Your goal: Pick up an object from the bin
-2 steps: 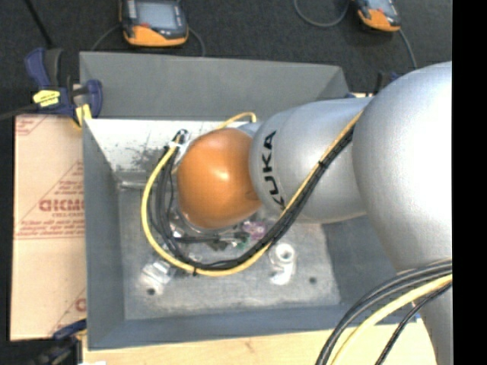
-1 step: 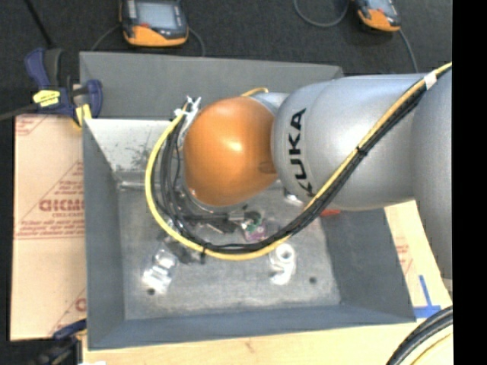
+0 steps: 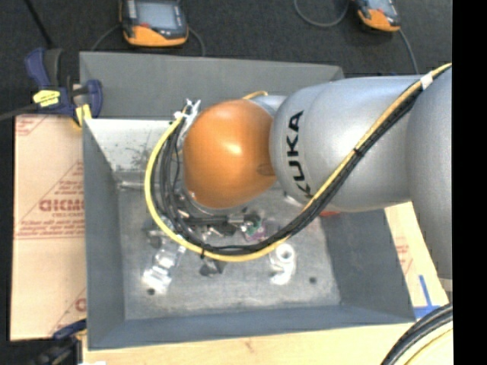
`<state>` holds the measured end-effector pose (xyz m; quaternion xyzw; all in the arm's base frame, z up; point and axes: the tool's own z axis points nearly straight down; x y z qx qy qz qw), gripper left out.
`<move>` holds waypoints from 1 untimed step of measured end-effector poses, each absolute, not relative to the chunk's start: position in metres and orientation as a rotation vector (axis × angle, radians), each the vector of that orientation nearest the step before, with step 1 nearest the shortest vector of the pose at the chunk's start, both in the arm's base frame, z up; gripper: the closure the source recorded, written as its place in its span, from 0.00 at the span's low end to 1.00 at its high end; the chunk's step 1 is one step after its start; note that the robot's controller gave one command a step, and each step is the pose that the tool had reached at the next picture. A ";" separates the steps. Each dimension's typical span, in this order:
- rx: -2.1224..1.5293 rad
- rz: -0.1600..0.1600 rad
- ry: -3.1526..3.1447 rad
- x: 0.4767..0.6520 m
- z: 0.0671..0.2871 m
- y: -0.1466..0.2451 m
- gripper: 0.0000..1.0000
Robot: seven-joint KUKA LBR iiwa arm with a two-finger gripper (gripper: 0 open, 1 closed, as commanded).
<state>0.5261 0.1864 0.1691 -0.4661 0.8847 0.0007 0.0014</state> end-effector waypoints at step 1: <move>-1.601 0.009 2.687 0.563 0.083 0.181 0.00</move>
Offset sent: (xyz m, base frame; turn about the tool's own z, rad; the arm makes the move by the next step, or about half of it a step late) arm 0.0340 -0.0091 -0.0871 -0.1077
